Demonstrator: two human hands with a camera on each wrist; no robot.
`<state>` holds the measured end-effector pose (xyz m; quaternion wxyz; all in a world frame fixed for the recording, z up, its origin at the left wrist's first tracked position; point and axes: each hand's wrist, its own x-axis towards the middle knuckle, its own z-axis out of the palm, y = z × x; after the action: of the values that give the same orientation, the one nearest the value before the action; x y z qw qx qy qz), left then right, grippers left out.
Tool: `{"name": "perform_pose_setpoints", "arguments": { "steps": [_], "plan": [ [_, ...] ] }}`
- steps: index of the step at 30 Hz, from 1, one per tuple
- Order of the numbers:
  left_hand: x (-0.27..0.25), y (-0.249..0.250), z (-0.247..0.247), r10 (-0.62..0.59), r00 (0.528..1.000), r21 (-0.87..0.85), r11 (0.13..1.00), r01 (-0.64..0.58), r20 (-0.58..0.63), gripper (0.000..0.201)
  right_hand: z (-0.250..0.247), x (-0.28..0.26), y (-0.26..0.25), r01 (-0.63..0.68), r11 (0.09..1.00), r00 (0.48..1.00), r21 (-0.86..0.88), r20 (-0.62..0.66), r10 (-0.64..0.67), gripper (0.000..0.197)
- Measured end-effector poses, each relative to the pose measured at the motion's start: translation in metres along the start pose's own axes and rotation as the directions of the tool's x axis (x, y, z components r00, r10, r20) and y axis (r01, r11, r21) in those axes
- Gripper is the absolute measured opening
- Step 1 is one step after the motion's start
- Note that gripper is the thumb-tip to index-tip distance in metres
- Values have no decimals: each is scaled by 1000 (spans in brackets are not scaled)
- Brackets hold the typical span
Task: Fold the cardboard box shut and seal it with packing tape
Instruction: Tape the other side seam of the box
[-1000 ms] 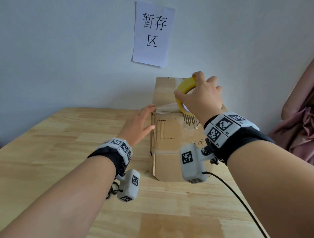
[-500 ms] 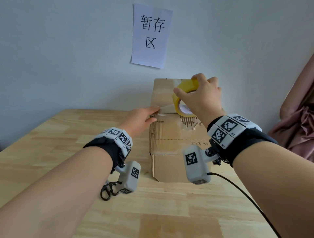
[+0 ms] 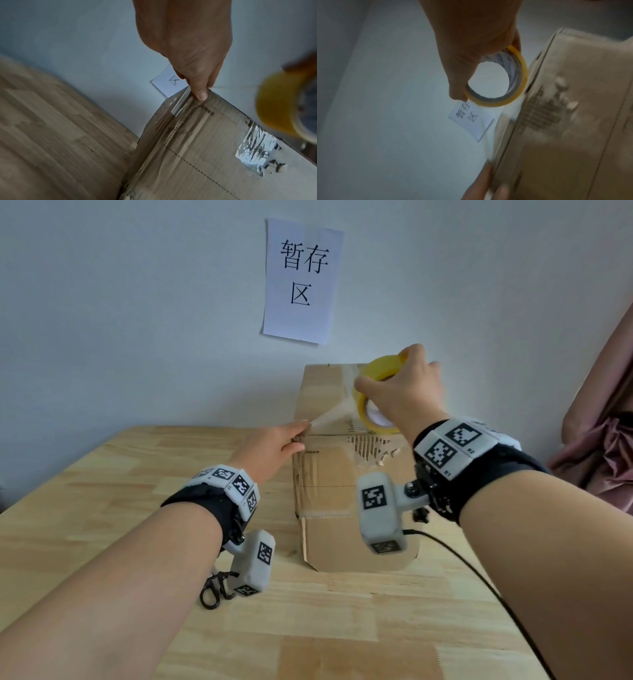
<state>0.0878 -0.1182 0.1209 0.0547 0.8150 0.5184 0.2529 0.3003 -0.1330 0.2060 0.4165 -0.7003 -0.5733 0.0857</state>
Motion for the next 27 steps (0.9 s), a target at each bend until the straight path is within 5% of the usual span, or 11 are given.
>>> {"name": "perform_pose_setpoints", "arguments": {
  "steps": [3, 14, 20, 27],
  "plan": [
    [-2, 1, -1, 22, 1000, 15, 1000, -22, -9, 42, -7, 0, 21, 41, 975, 998, -220, -40, -51, 69],
    [8, 18, 8, 54, 998, 226, 972, -61, 35, 42, -4, 6, 20, 39, 993, 992, -109, -119, -52, 80],
    [7, 24, 7, 61, 998, 283, 957, -65, 23, 41, 3, 7, 35, 63, 994, 989, -93, -130, -75, 70],
    [15, 40, 13, 56, 998, 505, 861, -67, 36, 48, 11, 7, 42, 33, 999, 992, -27, -119, -36, 77]
  ]
}}
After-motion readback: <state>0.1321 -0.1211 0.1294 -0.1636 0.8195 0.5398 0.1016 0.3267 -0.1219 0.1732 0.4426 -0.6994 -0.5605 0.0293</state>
